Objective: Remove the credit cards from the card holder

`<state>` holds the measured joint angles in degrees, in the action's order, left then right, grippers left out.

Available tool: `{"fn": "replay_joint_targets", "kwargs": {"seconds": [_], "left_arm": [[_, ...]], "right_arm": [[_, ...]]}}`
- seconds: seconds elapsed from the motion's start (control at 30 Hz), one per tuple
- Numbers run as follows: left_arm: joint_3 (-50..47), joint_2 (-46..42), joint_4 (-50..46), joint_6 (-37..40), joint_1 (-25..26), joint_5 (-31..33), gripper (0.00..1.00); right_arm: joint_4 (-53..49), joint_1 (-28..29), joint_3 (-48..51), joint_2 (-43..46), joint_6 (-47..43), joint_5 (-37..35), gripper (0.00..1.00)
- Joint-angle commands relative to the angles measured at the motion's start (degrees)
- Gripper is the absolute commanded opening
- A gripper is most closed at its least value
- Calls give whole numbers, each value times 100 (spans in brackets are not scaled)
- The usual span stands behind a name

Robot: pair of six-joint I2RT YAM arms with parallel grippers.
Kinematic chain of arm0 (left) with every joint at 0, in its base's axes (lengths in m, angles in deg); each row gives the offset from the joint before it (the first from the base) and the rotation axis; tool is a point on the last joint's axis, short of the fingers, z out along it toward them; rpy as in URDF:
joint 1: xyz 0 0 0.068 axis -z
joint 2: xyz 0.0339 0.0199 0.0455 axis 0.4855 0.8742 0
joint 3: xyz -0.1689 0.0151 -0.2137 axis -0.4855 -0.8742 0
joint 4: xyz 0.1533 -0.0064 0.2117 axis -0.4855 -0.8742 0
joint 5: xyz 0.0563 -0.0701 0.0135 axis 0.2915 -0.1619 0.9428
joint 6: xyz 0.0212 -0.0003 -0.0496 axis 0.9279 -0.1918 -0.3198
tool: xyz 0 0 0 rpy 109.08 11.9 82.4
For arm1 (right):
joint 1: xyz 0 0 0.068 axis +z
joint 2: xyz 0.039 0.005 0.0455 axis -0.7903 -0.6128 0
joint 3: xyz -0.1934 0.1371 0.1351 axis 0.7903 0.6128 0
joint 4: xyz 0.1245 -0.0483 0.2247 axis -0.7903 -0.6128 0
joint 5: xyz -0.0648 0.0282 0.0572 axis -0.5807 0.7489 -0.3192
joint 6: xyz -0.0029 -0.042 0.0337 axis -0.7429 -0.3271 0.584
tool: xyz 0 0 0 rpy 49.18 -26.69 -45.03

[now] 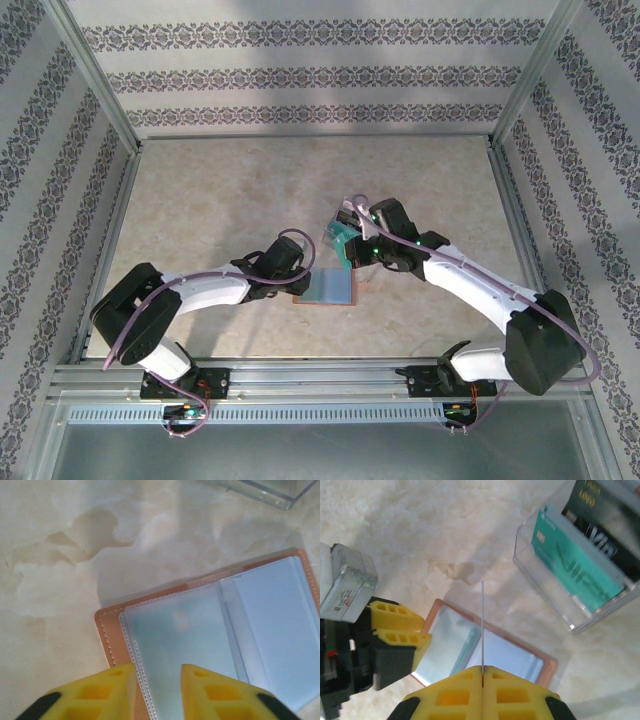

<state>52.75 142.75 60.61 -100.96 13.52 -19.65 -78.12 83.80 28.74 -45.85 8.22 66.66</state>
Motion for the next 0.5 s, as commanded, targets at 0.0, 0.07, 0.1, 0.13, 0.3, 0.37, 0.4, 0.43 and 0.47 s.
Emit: {"fn": "replay_joint_targets", "kwargs": {"seconds": [0.0,0.07,0.1,0.13,0.3,0.37,0.4,0.43,0.47], "left_arm": [[17,-313,-167,-30,-56,-18,39],[-49,-474,-165,-122,-55,53,47],[-77,-537,-168,-170,-55,102,50],[-114,-629,-176,-233,-55,169,56],[-272,-1080,-285,-540,-73,622,95],[-364,-1280,-332,-634,-97,806,99],[-399,-1355,-352,-647,-108,863,99],[-427,-1430,-395,-678,-121,933,99],[-455,-1493,-443,-708,-128,1013,99]], "right_arm": [[-543,-98,-523,-232,-1190,-300,2],[-645,-151,-788,-408,-1592,-284,2],[-696,-162,-889,-483,-1773,-291,2],[-743,-162,-1007,-586,-1976,-300,2],[-976,-165,-1499,-1006,-2759,-501,3],[-970,-162,-1593,-1096,-2999,-600,3],[-950,-163,-1614,-1130,-3114,-644,3],[-931,-171,-1644,-1165,-3228,-689,3],[-929,-171,-1671,-1213,-3347,-736,3]]}}
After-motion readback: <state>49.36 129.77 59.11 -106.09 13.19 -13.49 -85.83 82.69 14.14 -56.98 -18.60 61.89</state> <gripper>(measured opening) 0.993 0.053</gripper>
